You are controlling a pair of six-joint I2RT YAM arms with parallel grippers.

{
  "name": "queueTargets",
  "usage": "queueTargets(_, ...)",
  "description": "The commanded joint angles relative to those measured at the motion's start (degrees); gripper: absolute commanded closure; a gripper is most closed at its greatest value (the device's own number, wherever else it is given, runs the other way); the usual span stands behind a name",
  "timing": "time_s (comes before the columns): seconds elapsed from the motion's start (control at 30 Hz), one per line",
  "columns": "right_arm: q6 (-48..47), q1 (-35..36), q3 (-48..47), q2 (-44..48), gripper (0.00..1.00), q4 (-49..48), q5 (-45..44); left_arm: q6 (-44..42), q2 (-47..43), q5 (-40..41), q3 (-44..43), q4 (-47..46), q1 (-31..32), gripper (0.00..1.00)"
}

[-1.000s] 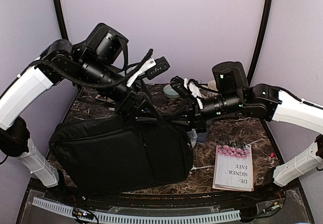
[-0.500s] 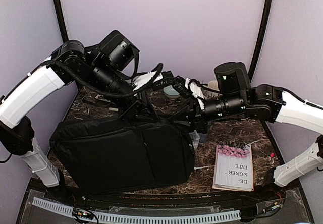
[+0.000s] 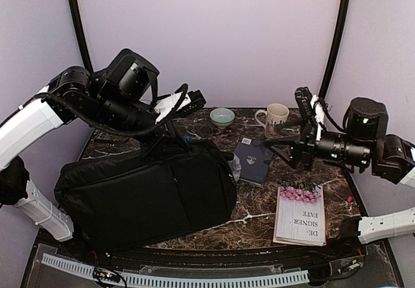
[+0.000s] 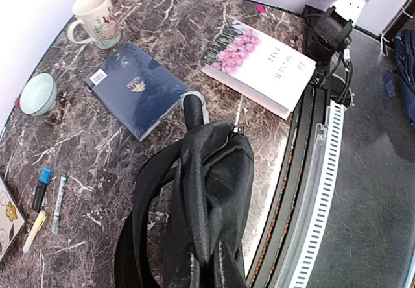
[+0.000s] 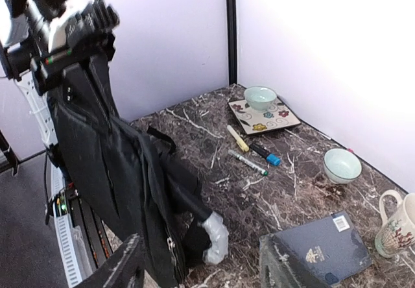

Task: Pack the student bag
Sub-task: Pass from the right arm to the left, then pick up the largest pocket of the bag from the student bag.

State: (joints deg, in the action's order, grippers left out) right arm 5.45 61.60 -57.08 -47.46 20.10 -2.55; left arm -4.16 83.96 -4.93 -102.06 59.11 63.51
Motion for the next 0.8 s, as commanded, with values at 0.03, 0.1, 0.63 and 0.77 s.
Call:
queueTargets(0.03,4.19,1.12,9.31,0.60,0.48,0.32,3.99,2.08,-3.33,1.41,3.08,-7.88,0.04,1.00)
queueTargets(0.1,3.57,2.43,11.78,-0.19,0.53,-1.98,2.55,1.84,-2.80,1.17,2.81,-7.96,0.04,1.00)
queueTargets(0.63,-1.07,5.89,16.24,-10.63,0.70,-15.41,2.14,4.26,-1.87,0.51,1.91,-7.48,0.04,1.00)
queueTargets(0.77,-2.21,5.89,15.56,-12.74,0.71,-15.95,2.97,5.18,-1.87,0.03,2.32,-7.85,0.04,1.00)
